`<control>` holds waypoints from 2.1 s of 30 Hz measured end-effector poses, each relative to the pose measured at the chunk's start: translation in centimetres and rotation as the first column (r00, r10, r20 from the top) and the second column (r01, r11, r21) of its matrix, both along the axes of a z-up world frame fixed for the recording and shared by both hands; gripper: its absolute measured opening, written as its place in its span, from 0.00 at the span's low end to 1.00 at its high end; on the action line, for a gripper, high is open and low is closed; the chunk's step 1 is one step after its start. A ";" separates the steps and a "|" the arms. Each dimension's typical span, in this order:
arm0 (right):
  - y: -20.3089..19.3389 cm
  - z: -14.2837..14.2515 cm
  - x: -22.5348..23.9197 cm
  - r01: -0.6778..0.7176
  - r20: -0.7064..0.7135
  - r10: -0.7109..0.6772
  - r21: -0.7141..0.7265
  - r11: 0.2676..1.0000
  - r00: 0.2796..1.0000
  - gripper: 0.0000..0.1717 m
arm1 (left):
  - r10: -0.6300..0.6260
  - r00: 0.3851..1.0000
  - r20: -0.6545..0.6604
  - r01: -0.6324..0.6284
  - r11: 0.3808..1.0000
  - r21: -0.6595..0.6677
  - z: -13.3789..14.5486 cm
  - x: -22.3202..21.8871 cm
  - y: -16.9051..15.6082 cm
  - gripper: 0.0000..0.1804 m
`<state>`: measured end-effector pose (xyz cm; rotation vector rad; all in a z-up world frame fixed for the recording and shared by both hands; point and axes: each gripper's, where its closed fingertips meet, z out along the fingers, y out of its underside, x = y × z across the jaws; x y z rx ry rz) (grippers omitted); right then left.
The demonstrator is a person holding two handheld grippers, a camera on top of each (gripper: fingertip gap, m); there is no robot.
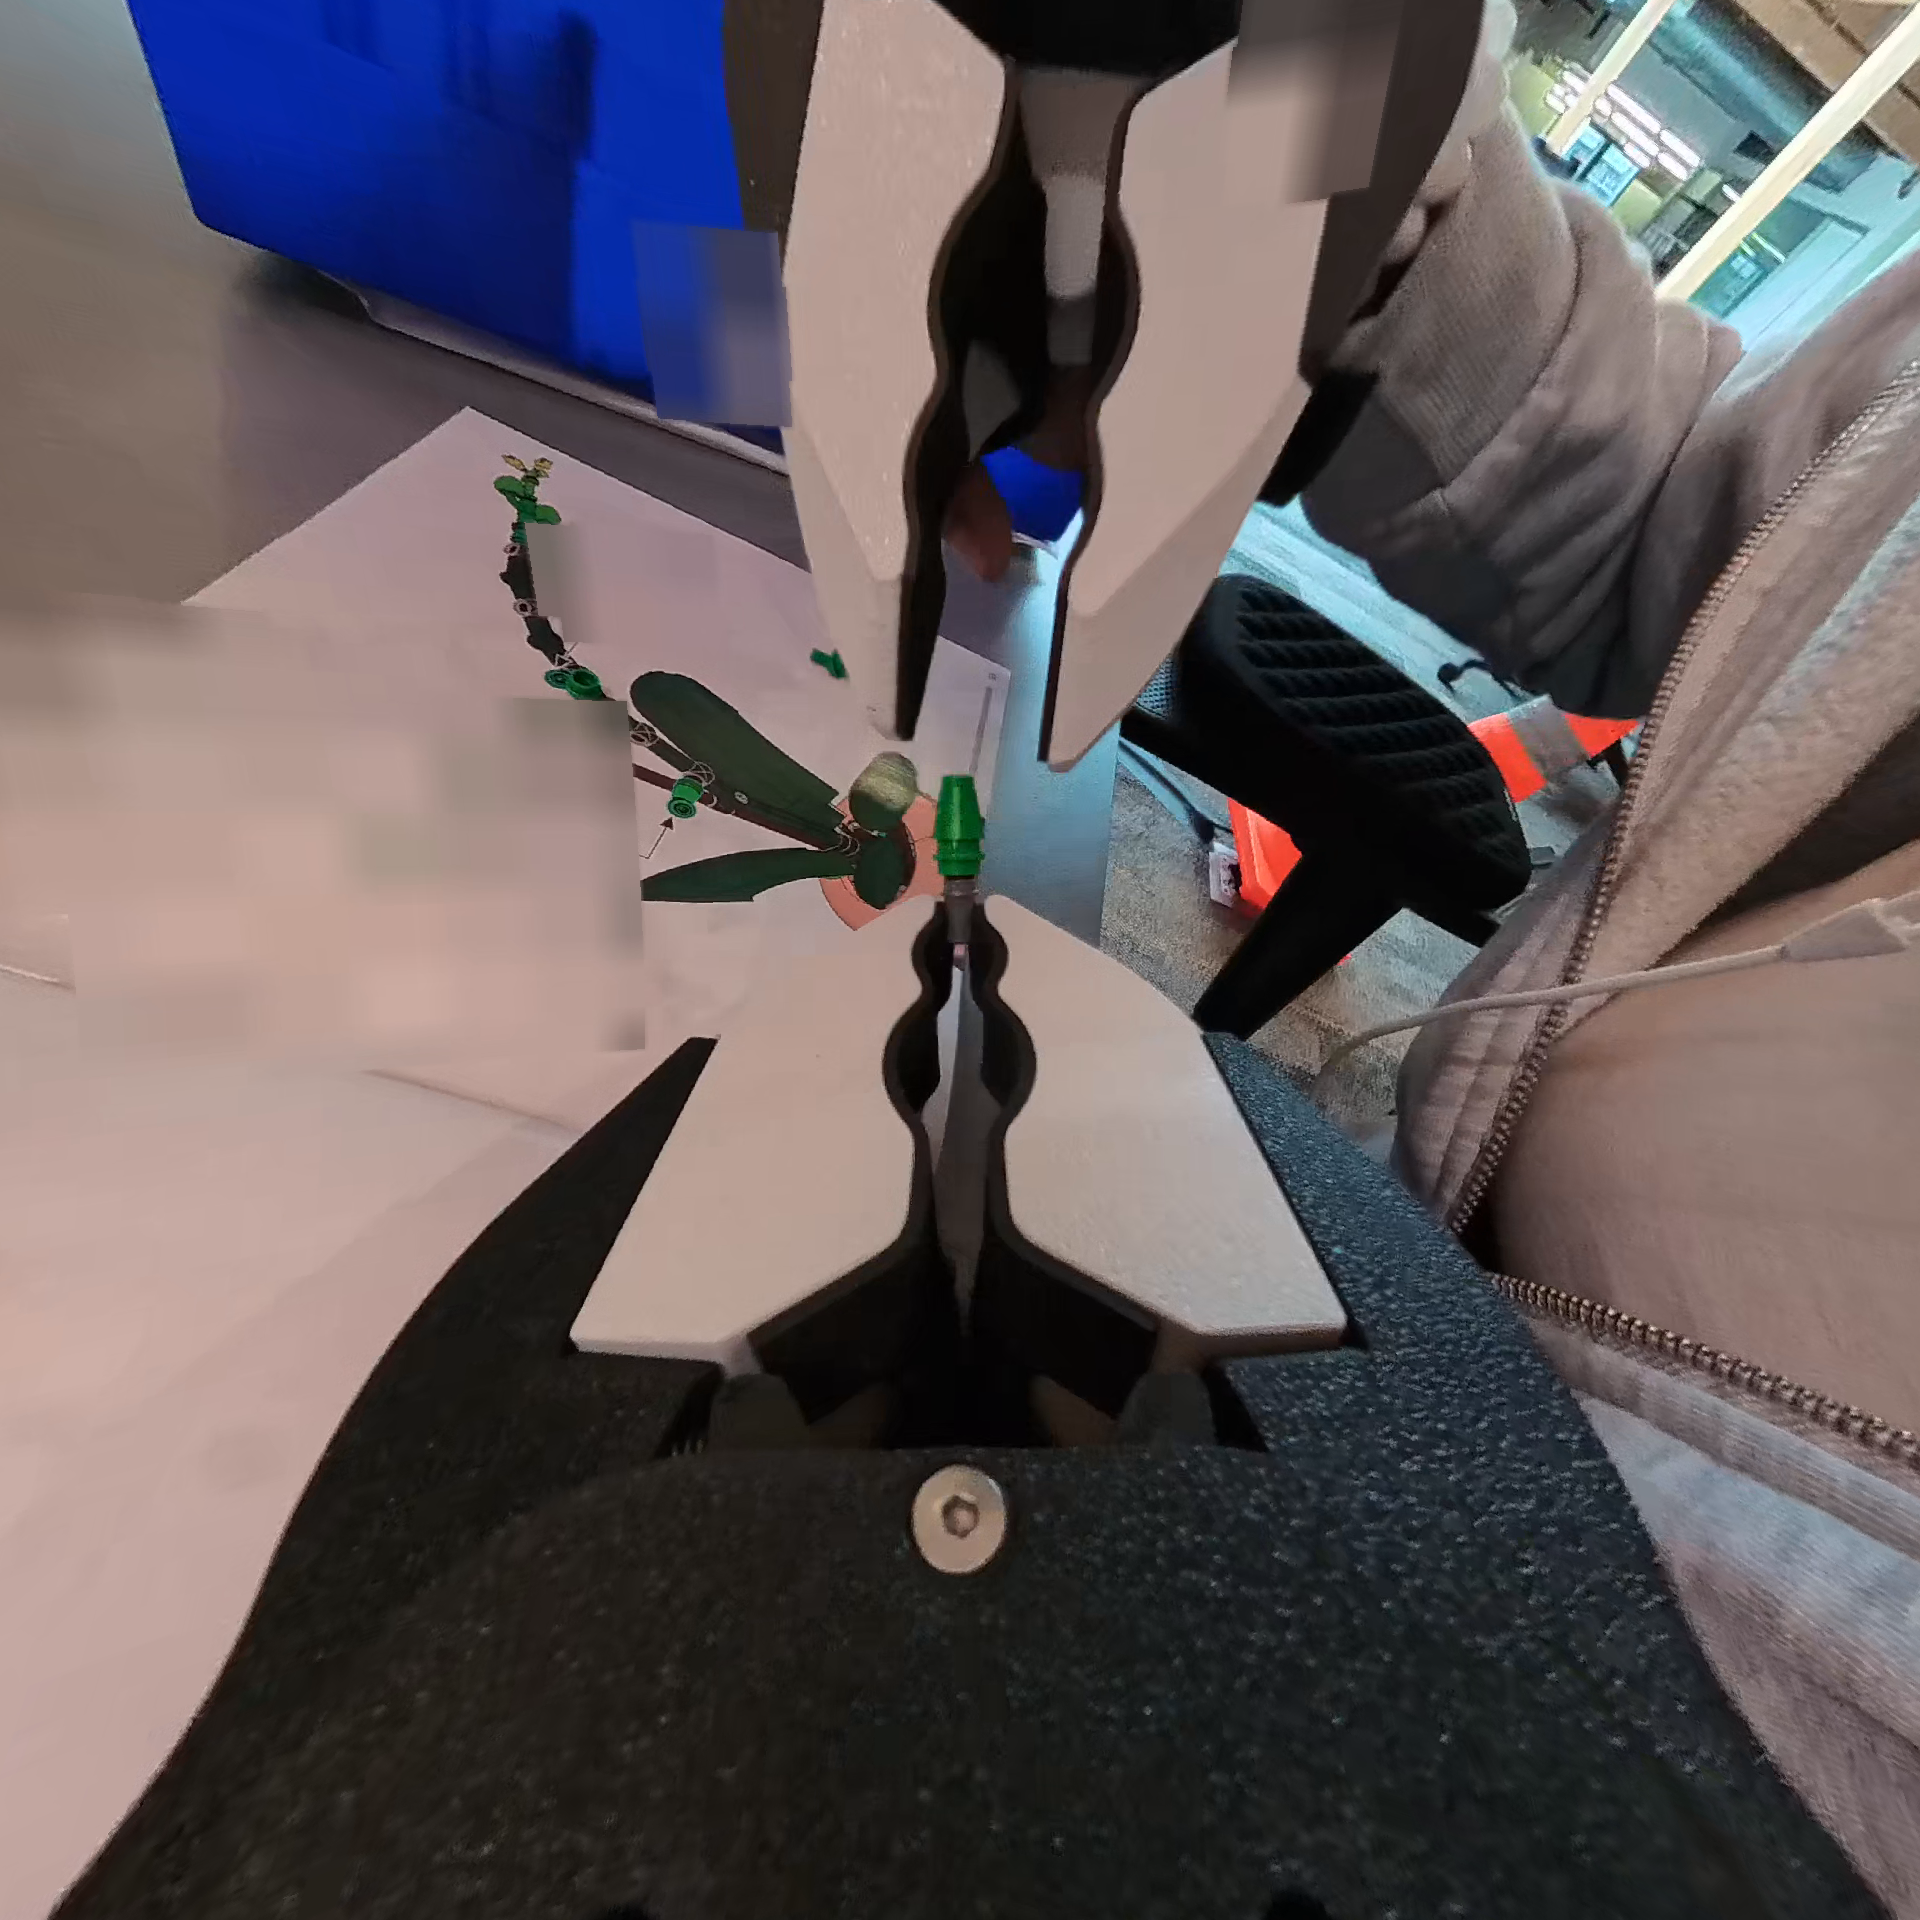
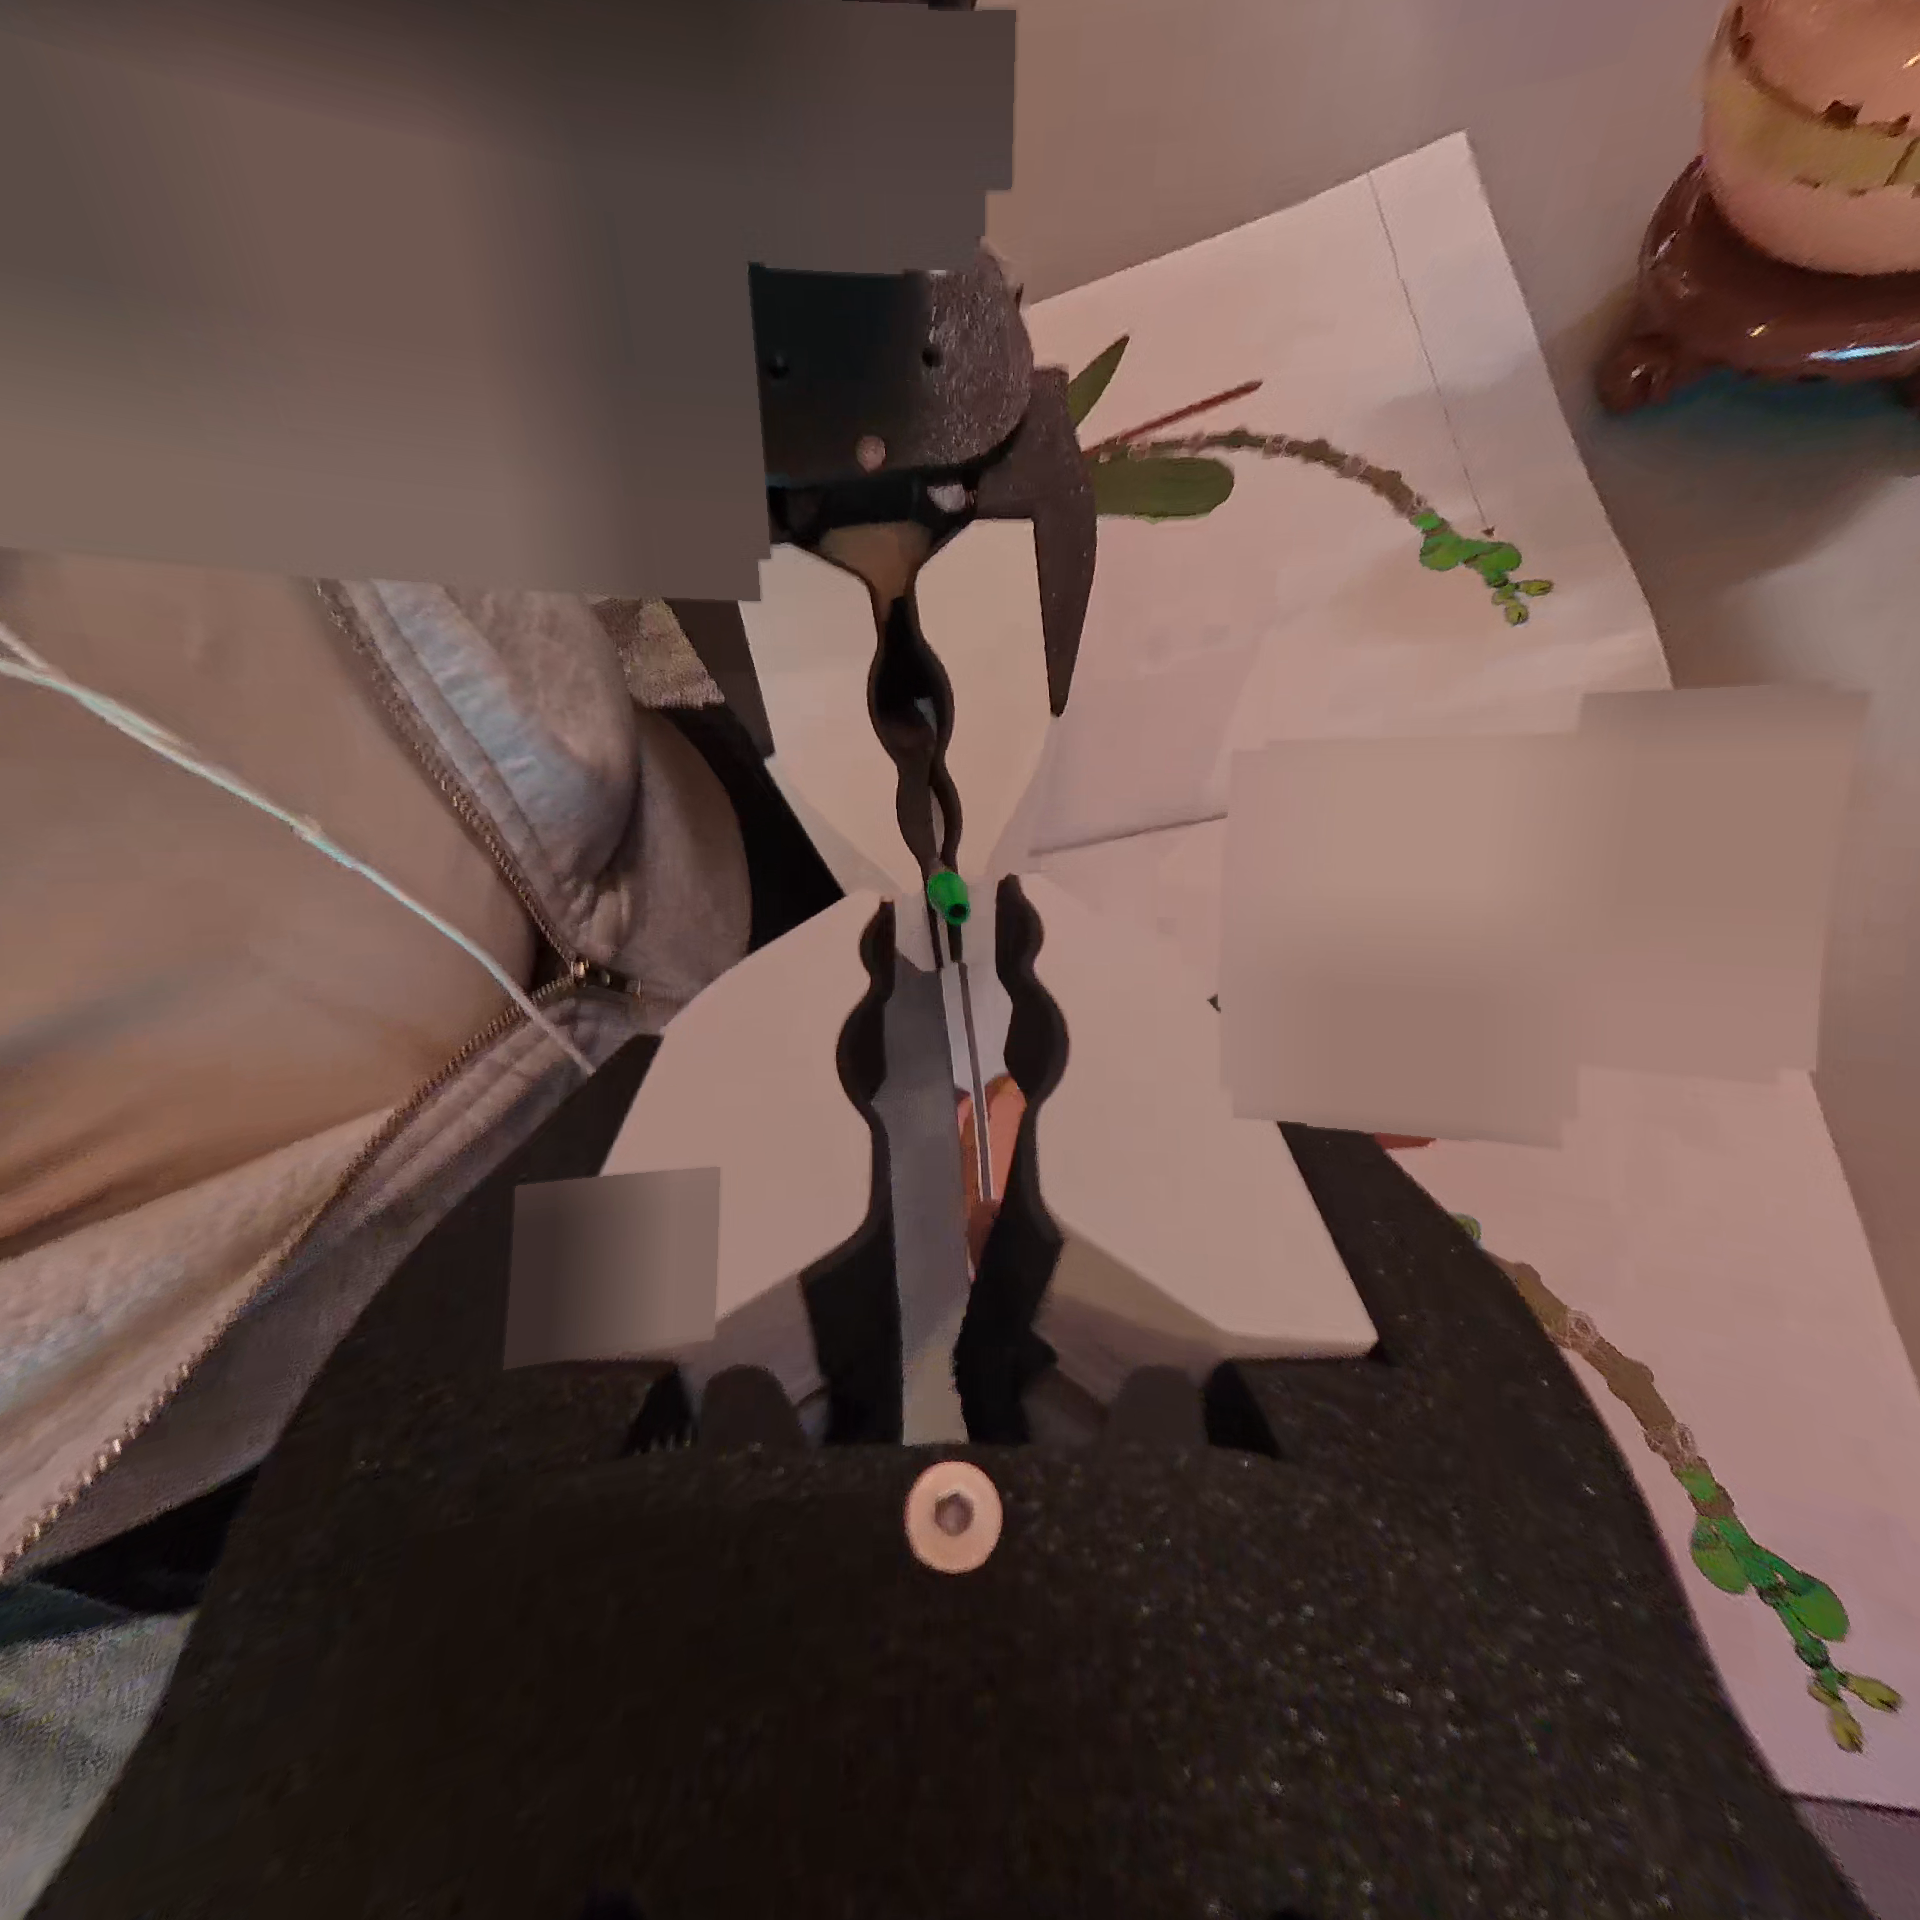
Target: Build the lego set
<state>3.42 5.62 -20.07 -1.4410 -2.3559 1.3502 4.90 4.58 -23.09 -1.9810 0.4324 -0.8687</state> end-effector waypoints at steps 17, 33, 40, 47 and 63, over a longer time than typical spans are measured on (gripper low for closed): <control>-0.7 -1.4 0.7 -0.131 0.052 0.128 0.042 0.991 0.990 0.03 | -0.058 0.998 -0.038 0.057 0.998 -0.022 -0.5 0.6 -0.5 0.01; -0.9 -2.9 1.4 -0.116 0.060 0.113 0.065 0.991 0.992 0.02 | -0.074 0.996 -0.042 0.073 0.997 -0.023 -0.6 0.7 -0.7 0.01; -0.5 -2.3 1.1 -0.128 -0.017 0.136 0.229 0.965 0.991 0.02 | -0.087 0.996 -0.007 0.087 0.995 -0.048 -0.6 0.8 -0.7 0.04; -0.7 -1.5 0.3 -0.189 -0.106 0.311 0.598 0.779 0.944 0.02 | -0.064 0.998 0.005 0.064 0.996 -0.060 -0.6 0.6 -0.4 0.15; -1.5 -1.2 -0.4 -0.203 -0.110 0.372 0.680 0.704 0.922 0.02 | -0.020 1.000 -0.019 0.021 0.999 0.028 0.1 0.3 -0.2 0.03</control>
